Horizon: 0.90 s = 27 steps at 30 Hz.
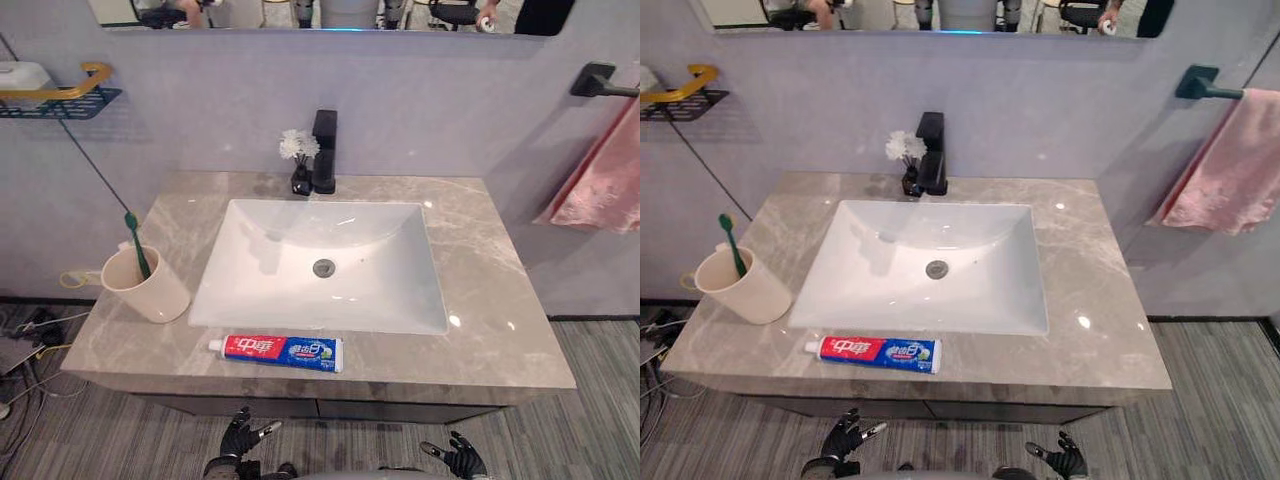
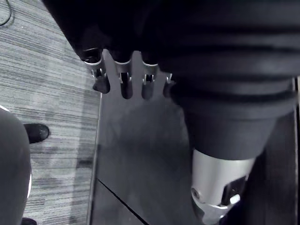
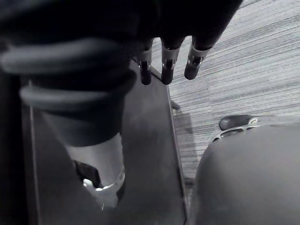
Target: Organize washtable
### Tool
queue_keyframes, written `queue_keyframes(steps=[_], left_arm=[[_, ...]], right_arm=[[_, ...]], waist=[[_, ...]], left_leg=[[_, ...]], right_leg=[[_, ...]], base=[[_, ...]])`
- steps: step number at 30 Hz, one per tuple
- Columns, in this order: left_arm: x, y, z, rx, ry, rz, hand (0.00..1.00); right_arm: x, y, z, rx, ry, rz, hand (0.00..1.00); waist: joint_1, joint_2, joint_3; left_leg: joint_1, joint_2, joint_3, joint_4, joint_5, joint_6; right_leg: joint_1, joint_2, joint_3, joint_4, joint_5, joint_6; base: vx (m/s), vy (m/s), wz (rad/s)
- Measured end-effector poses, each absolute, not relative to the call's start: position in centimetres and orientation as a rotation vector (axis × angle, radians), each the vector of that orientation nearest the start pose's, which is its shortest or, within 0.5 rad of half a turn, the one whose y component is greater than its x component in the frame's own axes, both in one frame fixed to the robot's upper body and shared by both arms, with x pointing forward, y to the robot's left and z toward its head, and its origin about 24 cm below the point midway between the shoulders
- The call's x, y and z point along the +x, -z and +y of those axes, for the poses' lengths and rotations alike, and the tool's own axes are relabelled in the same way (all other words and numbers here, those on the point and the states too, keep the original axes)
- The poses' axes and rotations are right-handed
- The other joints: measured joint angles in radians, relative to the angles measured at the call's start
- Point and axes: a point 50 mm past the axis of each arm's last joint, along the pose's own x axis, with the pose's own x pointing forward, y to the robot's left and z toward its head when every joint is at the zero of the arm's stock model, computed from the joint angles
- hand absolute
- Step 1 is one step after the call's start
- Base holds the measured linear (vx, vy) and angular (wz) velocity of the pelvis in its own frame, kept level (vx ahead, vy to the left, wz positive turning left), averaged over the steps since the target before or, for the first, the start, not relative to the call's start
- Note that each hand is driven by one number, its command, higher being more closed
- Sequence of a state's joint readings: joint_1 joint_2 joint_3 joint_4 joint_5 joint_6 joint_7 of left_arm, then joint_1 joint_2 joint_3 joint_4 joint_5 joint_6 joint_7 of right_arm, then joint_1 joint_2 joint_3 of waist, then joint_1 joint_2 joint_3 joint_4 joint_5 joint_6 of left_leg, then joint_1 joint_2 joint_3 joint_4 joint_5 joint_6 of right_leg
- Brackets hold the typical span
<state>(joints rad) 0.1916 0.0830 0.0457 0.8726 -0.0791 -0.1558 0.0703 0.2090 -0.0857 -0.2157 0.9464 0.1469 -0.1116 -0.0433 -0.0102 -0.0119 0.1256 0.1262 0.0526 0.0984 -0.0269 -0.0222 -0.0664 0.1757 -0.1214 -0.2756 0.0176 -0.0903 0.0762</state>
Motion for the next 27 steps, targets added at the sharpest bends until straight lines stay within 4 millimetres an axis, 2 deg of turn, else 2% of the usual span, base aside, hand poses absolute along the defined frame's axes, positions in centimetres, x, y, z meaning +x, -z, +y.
queue_keyframes(steps=[5,7,8,10,11,12,14,18,19,20,21,22,25,26,27], left_arm=[[9.4,14.3,21.6,0.008,-0.319,0.892,0.00],[9.8,13.6,23.6,0.022,-0.387,0.851,0.00],[9.9,13.4,24.0,0.026,-0.401,0.842,0.00],[10.4,11.9,26.6,0.055,-0.497,0.762,0.00],[10.5,11.4,27.2,0.063,-0.519,0.739,0.00],[10.9,10.1,28.6,0.080,-0.578,0.673,0.00],[11.7,8.6,29.8,0.092,-0.626,0.591,0.00],[14.9,2.0,31.6,0.149,-0.679,0.262,0.00],[15.8,-0.8,32.0,0.182,-0.703,0.130,0.00],[16.0,-1.8,32.2,0.192,-0.711,0.086,0.00],[16.4,-3.8,32.1,0.219,-0.721,-0.002,0.00],[16.6,-4.8,32.0,0.245,-0.719,-0.045,0.00],[17.3,-10.9,30.2,0.371,-0.699,-0.319,0.00],[17.3,-12.2,29.6,0.402,-0.688,-0.376,0.00],[17.3,-14.9,28.0,0.486,-0.639,-0.510,0.00]], right_arm=[[7.0,15.3,-22.7,0.117,0.446,0.992,0.00],[6.9,15.3,-22.8,0.120,0.453,0.992,0.00],[6.8,15.3,-22.9,0.123,0.459,0.991,0.00],[6.1,15.3,-23.6,0.126,0.501,1.004,0.00],[6.0,15.3,-23.8,0.127,0.509,1.006,0.00],[5.6,15.3,-24.0,0.124,0.519,1.011,0.00],[5.3,15.3,-24.2,0.119,0.523,1.019,0.00],[4.0,15.4,-24.3,0.116,0.535,1.045,0.00],[3.8,15.4,-24.3,0.116,0.540,1.050,0.00],[3.7,15.4,-24.3,0.116,0.540,1.051,0.00],[3.6,15.4,-24.4,0.116,0.539,1.053,0.00],[3.5,15.4,-24.4,0.116,0.538,1.054,0.00],[3.4,15.4,-24.4,0.121,0.532,1.055,0.00],[3.4,15.4,-24.3,0.124,0.527,1.054,0.00],[3.5,15.4,-24.3,0.128,0.521,1.052,0.00]], waist=[[0.005,0.006,0.005],[0.027,0.004,0.008],[0.027,0.002,0.009],[0.030,-0.003,0.015],[0.032,-0.004,0.017],[0.043,-0.004,0.017],[0.058,-0.004,0.018],[0.080,-0.005,0.017],[0.084,-0.002,0.019],[0.082,-0.001,0.019],[0.080,0.004,0.018],[0.081,0.005,0.018],[0.080,0.012,0.017],[0.081,0.013,0.017],[0.081,0.015,0.017]], left_leg=[[-0.013,-0.019,-0.072,-0.001,0.019,0.010],[-0.022,-0.030,-0.108,-0.001,0.023,0.014],[-0.023,-0.034,-0.116,0.000,0.025,0.015],[-0.033,-0.051,-0.164,-0.001,0.035,0.022],[-0.035,-0.054,-0.172,0.000,0.036,0.023],[-0.044,-0.060,-0.183,0.002,0.039,0.024],[-0.048,-0.065,-0.194,0.006,0.039,0.025],[-0.078,-0.080,-0.239,0.035,0.041,0.028],[-0.084,-0.083,-0.251,0.043,0.041,0.028],[-0.086,-0.084,-0.259,0.045,0.041,0.028],[-0.096,-0.087,-0.264,0.048,0.041,0.028],[-0.097,-0.088,-0.268,0.048,0.041,0.027],[-0.101,-0.091,-0.288,0.058,0.041,0.027],[-0.105,-0.092,-0.288,0.067,0.041,0.027],[-0.112,-0.093,-0.290,0.080,0.041,0.027]], right_leg=[[0.016,-0.022,-0.078,0.028,-0.022,0.013],[0.025,-0.029,-0.112,0.033,-0.027,0.018],[0.029,-0.031,-0.122,0.033,-0.028,0.020],[0.045,-0.044,-0.172,0.039,-0.037,0.029],[0.048,-0.047,-0.183,0.039,-0.038,0.030],[0.047,-0.051,-0.195,0.039,-0.038,0.030],[0.050,-0.054,-0.202,0.039,-0.038,0.031],[0.066,-0.057,-0.246,0.033,-0.037,0.032],[0.071,-0.057,-0.258,0.033,-0.037,0.032],[0.072,-0.056,-0.262,0.033,-0.037,0.032],[0.077,-0.055,-0.273,0.032,-0.037,0.032],[0.080,-0.055,-0.278,0.031,-0.038,0.032],[0.082,-0.055,-0.296,0.035,-0.038,0.032],[0.082,-0.055,-0.297,0.037,-0.038,0.032],[0.082,-0.055,-0.299,0.039,-0.038,0.032]], base=[[-0.06,0.000,0.47],[-0.04,0.002,0.45],[-0.04,0.001,0.61],[-0.02,0.004,0.64],[-0.01,0.015,0.44],[0.00,0.018,0.25],[0.01,0.013,0.20],[0.01,0.000,0.33],[-0.02,-0.004,0.30],[-0.04,-0.008,0.31],[-0.06,-0.010,0.21],[-0.07,-0.009,0.25],[-0.02,0.000,0.18],[-0.02,0.010,0.12],[-0.02,0.012,0.04]])
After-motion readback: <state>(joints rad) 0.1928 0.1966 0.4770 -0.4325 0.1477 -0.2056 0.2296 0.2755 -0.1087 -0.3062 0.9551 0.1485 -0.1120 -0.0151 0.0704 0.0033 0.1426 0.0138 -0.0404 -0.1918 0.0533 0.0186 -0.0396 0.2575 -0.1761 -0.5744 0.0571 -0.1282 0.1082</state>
